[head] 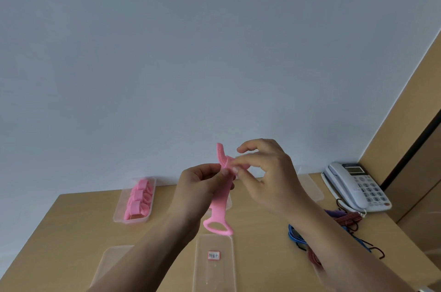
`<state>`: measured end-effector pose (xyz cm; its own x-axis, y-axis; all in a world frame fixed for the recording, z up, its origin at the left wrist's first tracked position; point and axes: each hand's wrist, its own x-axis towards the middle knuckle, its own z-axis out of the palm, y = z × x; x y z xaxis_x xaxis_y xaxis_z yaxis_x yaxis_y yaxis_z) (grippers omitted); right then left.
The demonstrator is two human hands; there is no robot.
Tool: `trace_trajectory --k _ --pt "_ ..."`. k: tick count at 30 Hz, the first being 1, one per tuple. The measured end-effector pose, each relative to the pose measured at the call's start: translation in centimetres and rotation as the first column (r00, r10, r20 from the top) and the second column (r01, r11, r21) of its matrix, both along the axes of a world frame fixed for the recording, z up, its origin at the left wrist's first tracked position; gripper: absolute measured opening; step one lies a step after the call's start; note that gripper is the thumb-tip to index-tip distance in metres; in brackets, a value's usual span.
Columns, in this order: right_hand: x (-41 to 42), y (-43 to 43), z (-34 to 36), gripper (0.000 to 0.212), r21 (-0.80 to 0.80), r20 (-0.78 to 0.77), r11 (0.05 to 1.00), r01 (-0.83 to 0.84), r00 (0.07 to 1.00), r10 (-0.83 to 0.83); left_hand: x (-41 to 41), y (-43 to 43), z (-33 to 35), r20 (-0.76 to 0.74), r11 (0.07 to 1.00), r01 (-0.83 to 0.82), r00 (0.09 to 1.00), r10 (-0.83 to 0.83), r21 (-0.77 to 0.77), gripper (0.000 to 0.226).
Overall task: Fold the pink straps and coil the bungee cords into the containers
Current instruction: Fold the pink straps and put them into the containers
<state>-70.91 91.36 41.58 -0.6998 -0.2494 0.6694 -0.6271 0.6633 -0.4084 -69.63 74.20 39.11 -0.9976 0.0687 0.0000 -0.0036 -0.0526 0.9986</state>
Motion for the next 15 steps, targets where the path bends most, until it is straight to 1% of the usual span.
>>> trace_trajectory --k 1,3,4,6,9,13,15 --pt "-0.1 0.0 0.3 0.015 -0.013 0.036 1.0 0.009 0.999 -0.008 0.0 0.1 -0.1 -0.005 1.0 0.006 1.0 -0.006 -0.006 0.035" --pt "-0.4 0.1 0.9 0.025 0.026 0.149 1.0 0.012 0.989 -0.016 0.0 0.2 -0.1 -0.016 1.0 0.019 1.0 -0.019 -0.021 0.038" --pt "-0.4 0.2 1.1 0.027 0.049 0.214 0.999 -0.012 0.977 0.001 0.0 0.2 -0.1 -0.019 0.999 0.022 1.0 -0.023 -0.027 0.034" --pt "-0.3 0.3 1.6 0.019 0.051 0.285 0.996 -0.08 0.957 0.062 -0.1 0.1 -0.2 -0.02 1.0 0.022 1.0 -0.022 -0.016 0.02" --pt "-0.1 0.5 1.8 0.01 0.02 0.265 0.994 -0.11 0.959 0.101 -0.2 0.0 -0.3 -0.009 1.0 0.028 1.0 -0.028 -0.01 0.018" --pt "-0.2 0.6 1.9 0.008 -0.012 0.219 0.997 -0.075 0.973 0.076 0.1 0.3 -0.5 0.031 1.0 0.016 0.999 -0.016 0.008 0.023" --pt "-0.2 0.8 1.8 0.009 -0.033 0.171 0.998 -0.057 0.983 0.061 0.2 0.3 -0.6 0.051 1.0 0.002 0.999 -0.002 0.005 0.019"
